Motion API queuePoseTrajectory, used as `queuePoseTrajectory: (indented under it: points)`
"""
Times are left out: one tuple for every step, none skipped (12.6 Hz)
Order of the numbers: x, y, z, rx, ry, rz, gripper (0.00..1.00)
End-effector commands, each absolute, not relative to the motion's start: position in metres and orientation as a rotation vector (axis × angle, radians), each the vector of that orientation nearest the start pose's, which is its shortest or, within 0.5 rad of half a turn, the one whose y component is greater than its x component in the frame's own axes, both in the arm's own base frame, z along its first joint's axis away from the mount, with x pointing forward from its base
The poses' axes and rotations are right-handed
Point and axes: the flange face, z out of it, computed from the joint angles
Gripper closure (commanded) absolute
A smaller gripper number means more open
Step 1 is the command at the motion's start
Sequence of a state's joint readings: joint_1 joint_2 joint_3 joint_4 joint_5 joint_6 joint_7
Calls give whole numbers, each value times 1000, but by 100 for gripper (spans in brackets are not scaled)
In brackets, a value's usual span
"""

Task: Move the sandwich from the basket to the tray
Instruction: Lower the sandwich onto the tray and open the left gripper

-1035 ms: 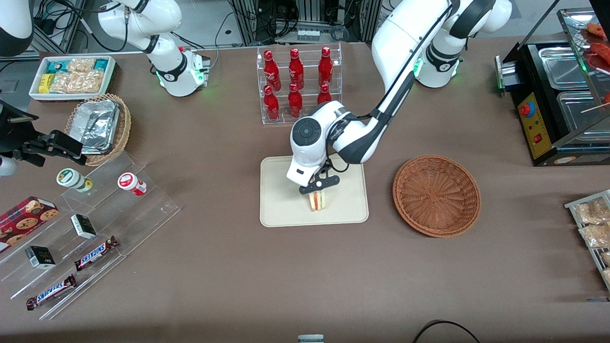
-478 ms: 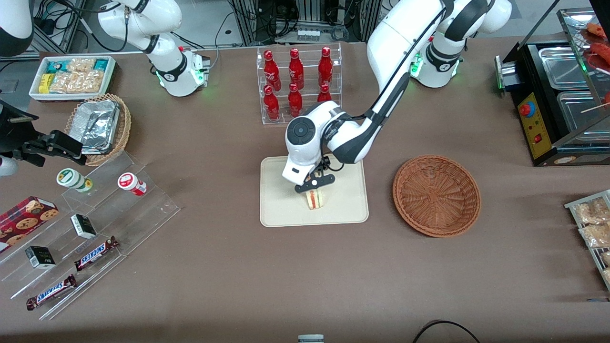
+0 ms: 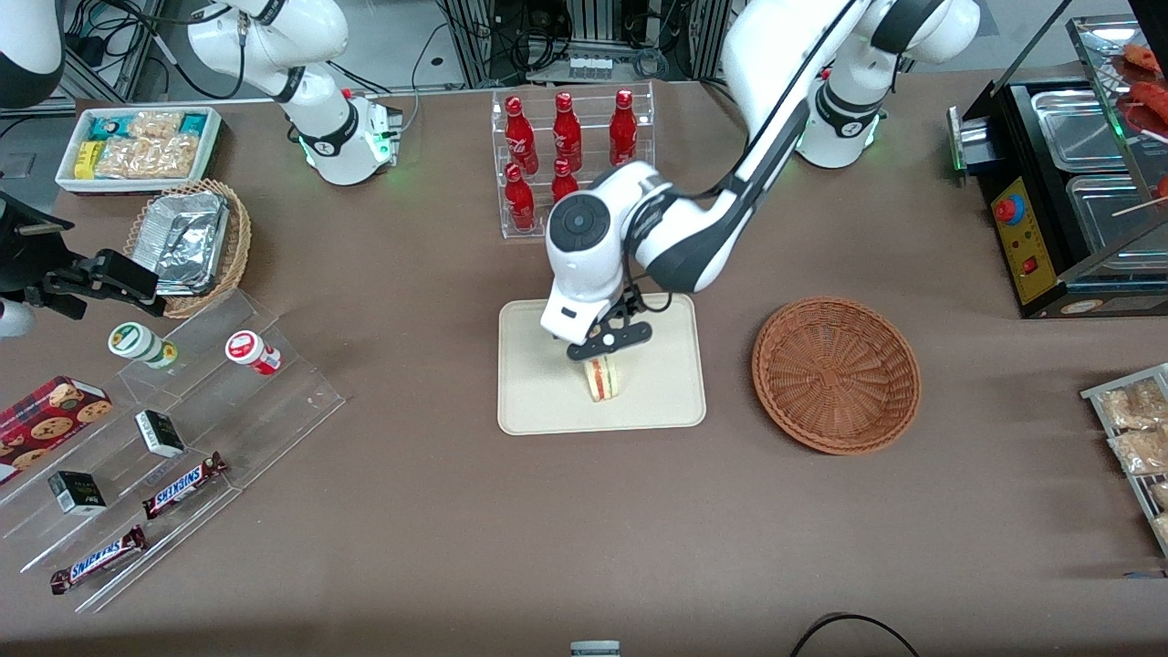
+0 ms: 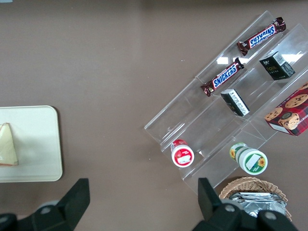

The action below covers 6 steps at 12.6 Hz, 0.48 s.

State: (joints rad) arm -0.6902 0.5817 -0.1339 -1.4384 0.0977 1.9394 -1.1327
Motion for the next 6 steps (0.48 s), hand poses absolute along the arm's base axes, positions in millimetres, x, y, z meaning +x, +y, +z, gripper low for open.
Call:
queuePoseTrajectory:
  points:
    - [491, -474, 391, -3003, -348, 55, 0]
    - [492, -466, 397, -2981, -354, 65, 0]
    - [498, -456, 401, -2964, -362, 68, 0]
    - [504, -444, 403, -2944, -368, 75, 0]
    - [503, -436, 406, -2926, -368, 90, 0]
    - [508, -425, 409, -2915, -393, 88, 0]
